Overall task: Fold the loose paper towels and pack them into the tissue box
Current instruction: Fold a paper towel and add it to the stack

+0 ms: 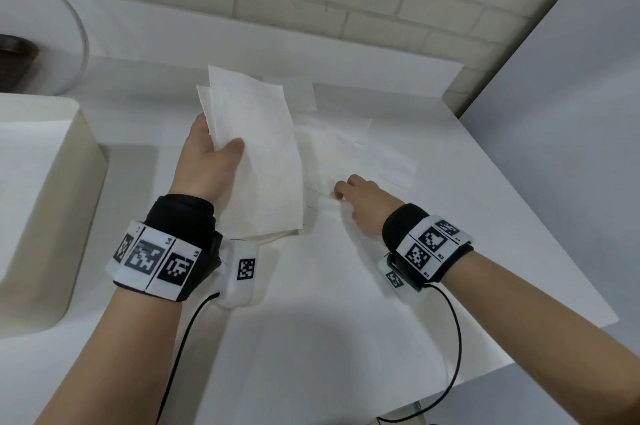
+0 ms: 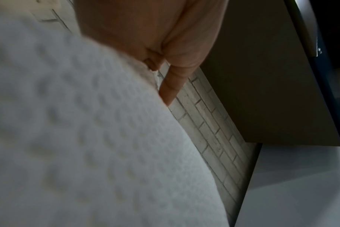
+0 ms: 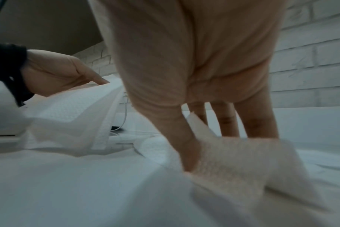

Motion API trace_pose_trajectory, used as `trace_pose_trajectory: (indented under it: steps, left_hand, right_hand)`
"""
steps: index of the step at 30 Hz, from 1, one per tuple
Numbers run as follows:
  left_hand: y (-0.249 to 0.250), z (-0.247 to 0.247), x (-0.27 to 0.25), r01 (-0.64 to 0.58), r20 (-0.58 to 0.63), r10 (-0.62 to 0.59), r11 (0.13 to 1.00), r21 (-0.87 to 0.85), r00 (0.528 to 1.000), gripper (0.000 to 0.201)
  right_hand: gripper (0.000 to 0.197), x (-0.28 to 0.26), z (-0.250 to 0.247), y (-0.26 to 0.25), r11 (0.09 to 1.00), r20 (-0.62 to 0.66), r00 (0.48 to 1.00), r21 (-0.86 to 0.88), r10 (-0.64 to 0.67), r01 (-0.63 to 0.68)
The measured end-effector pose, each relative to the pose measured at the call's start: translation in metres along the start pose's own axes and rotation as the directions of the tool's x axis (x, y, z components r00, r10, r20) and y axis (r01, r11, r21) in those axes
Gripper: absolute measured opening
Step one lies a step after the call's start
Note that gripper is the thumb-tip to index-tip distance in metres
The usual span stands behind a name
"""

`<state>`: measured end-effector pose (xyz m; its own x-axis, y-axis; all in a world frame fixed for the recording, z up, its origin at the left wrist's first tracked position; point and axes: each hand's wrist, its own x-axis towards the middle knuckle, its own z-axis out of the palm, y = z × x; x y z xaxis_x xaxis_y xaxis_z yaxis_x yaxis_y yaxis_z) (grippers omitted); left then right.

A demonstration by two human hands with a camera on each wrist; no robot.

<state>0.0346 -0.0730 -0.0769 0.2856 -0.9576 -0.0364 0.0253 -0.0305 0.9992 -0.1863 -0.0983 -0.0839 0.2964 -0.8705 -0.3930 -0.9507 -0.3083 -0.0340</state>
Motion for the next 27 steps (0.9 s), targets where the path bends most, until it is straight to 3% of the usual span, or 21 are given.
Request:
trace_pose_trajectory:
  steps: [2,5,9,14,19,23,27]
  left_hand:
    - [0.0,0.0,0.0,0.004,0.001,-0.004,1.0,-0.005,1.0,0.04]
    - [0.0,0.001,0.0,0.006,0.011,-0.006,1.0,-0.008,1.0,0.039]
    - [-0.002,0.002,0.0,0.011,0.015,-0.011,1.0,-0.015,1.0,0.036]
    - [-0.002,0.0,0.001,0.012,0.0,-0.012,0.999,-0.034,1.0,0.034]
    - [-0.002,-0.001,0.0,0.021,0.008,-0.02,0.997,-0.071,1.0,0.036]
    - [-0.002,0.0,0.0,0.014,0.002,-0.014,0.996,-0.089,1.0,0.044]
    - [-0.003,-0.001,0.002,0.016,-0.001,-0.017,0.996,-0.088,1.0,0.042]
  right_hand:
    - [0.027,0.002,-0.004,0.004,0.999,-0.039,0.999,0.042,0.005,-0.003]
    - [0.031,0.006,-0.008,0.008,0.993,-0.094,0.992,0.099,0.08,-0.071]
    - [0.027,0.007,-0.002,0.004,0.999,-0.129,0.991,0.014,0.039,-0.037]
    - [0.058,0.001,0.002,-0.005,0.996,-0.133,0.99,-0.088,-0.037,0.026]
    - [0.059,0.004,-0.001,-0.012,0.98,-0.277,0.953,-0.186,-0.124,0.074]
    - [0.062,0.005,-0.007,-0.019,0.951,-0.247,0.953,-0.295,-0.174,0.097]
    - [0.043,0.012,-0.005,-0.022,0.932,-0.23,0.961,-0.359,-0.151,0.06]
